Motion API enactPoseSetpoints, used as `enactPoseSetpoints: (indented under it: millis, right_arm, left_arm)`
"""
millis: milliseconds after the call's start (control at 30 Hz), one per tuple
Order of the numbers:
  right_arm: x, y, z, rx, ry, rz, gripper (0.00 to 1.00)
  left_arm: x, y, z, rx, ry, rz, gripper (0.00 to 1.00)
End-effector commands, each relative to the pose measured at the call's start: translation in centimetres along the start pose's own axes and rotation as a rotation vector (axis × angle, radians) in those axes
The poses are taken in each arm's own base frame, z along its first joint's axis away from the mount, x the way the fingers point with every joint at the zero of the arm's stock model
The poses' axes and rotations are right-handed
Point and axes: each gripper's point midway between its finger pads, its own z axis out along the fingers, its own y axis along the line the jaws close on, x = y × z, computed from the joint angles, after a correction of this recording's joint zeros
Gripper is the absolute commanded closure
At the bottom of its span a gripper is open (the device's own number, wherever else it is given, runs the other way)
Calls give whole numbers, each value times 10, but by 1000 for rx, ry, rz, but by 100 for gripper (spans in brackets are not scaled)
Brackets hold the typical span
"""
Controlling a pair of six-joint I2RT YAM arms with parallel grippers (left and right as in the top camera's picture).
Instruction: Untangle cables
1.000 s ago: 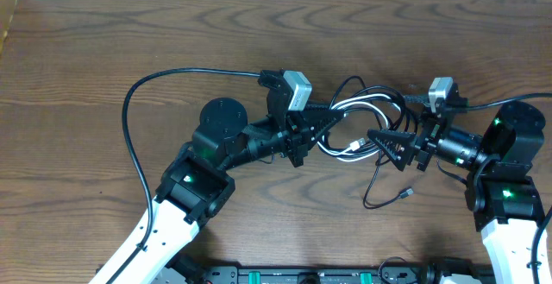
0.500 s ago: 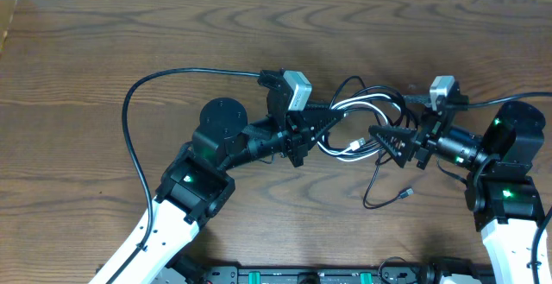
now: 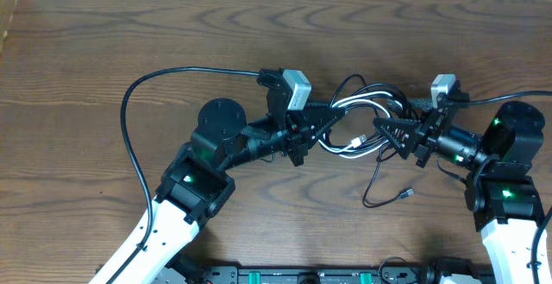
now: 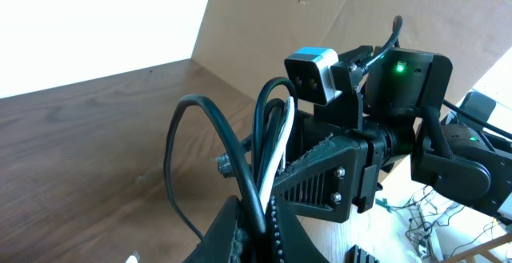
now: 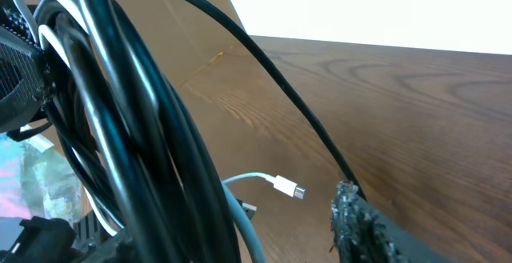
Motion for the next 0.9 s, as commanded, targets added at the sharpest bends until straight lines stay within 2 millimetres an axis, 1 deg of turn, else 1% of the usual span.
enactPoseSetpoints:
  millis: [0,33,100,133,167,200,233,300,333,400,433,533,733,800,867]
  right_arm:
    - [-7,2,0,0,-10,-20,46]
    - [-7,2,0,-1,-11,-23,46]
    - [-7,2,0,0,-12,-23,34]
    - [-7,2,0,-1,-11,-23,35]
    - [-7,2,0,0,-11,-23,42]
    - [-7,2,0,-1,-11,-23,47]
    - [-7,2,0,-1,-11,-22,48]
    - [-7,2,0,-1,-11,-22,48]
    - [-7,2,0,-1,-11,-23,46]
    - [-7,2,0,-1,-11,-23,37]
    - [-7,2,0,-1,-11,-23,34]
    - [-7,2,0,-1,-11,-23,34]
    - [-7,2,0,-1,-11,-23,39]
    - [-7,2,0,0,-12,-24,39]
    - [-9,2,0,0,-15,-30,34]
  left_arm:
    - [-1,-5,-1,25,-3,3,92]
    - [-1,-5,-1,25,-3,4,92]
    - [-2,-6,-1,27,-8,7,93]
    - [-2,-6,-1,27,-8,7,92]
    - [-2,-6,-1,27,-8,7,93]
    - [-2,-6,-1,27,-8,7,93]
    - [-2,-6,-1,27,-8,7,93]
    - [-2,-6,-1,27,-8,7,92]
    - [-2,-6,-1,27,-8,7,93]
    - [-2,-6,-1,27,-8,7,93]
    - [-2,-6,-1,27,-8,7,93]
    - [-2,-6,-1,27,-8,7,92]
    - [-6,-7,-1,32,-21,17,93]
    - [-8,-8,-1,36,-29,23,93]
    - [-10,-9,-1,39,-38,30,93]
